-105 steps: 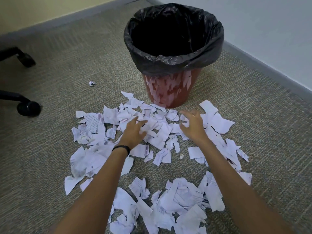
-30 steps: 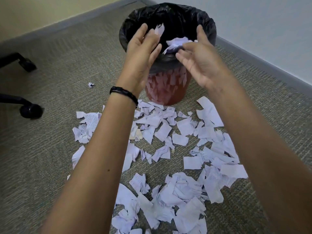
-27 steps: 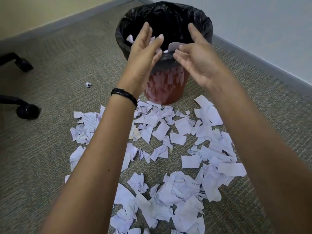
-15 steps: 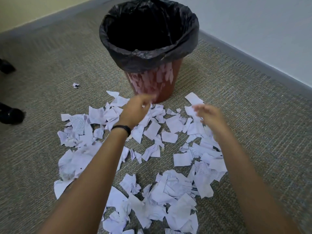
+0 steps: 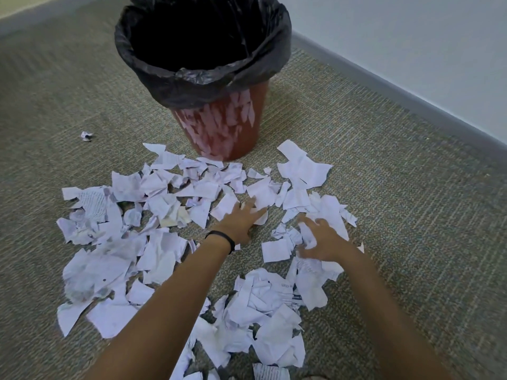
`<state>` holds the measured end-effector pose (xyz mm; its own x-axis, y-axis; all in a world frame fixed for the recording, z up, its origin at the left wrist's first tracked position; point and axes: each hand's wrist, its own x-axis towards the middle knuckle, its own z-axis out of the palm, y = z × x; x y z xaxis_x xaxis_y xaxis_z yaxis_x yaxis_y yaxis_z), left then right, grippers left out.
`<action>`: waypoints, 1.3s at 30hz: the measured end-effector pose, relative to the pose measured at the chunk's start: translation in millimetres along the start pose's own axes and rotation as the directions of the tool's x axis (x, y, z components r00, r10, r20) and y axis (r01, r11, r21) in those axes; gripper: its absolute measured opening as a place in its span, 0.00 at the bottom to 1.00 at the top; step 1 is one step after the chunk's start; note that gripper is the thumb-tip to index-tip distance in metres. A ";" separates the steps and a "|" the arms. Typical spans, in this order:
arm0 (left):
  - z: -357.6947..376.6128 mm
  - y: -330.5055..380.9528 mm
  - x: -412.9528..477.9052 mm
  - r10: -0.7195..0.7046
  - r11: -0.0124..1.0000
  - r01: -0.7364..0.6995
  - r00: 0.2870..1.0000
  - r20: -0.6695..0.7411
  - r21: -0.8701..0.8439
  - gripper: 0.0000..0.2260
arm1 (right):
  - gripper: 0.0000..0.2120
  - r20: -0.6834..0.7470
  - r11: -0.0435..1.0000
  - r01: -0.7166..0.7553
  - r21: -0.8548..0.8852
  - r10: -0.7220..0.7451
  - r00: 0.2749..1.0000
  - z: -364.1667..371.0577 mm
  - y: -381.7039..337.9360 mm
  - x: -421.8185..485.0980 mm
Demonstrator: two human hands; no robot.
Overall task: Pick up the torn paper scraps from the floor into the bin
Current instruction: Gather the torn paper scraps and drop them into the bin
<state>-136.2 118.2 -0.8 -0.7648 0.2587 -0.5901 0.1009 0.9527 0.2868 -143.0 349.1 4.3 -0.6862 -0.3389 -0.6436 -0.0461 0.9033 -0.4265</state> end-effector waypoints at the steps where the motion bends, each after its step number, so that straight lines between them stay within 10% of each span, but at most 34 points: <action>1: 0.7 0.3 -1.5 0.005 1.000 -0.005 1.000 0.007 0.022 0.39 | 0.44 0.023 1.000 0.002 -0.018 -0.001 1.000 1.5 0.8 -2.8; 16: 1.2 -15.6 -5.7 0.091 0.987 -0.062 0.976 -0.198 0.147 0.25 | 0.46 0.058 0.890 0.015 -0.455 0.013 0.998 24.2 -22.5 -16.8; 31: -4.0 -41.0 -20.7 0.032 0.995 -0.008 0.971 -0.236 0.102 0.12 | 0.18 0.026 0.981 0.100 -0.164 -0.097 0.995 19.0 -24.1 -16.5; 39: -43.6 -31.2 -39.4 -0.065 0.817 -0.163 0.927 -0.370 -0.553 0.09 | 0.15 0.001 0.901 0.177 0.396 -0.194 0.981 -16.5 -40.6 -28.4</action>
<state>-136.9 71.4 46.3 -0.9506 0.1185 -0.2868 -0.1449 0.6477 0.7480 -133.6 326.4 50.4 -0.6633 -0.5080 -0.5496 0.1242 0.6495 -0.7502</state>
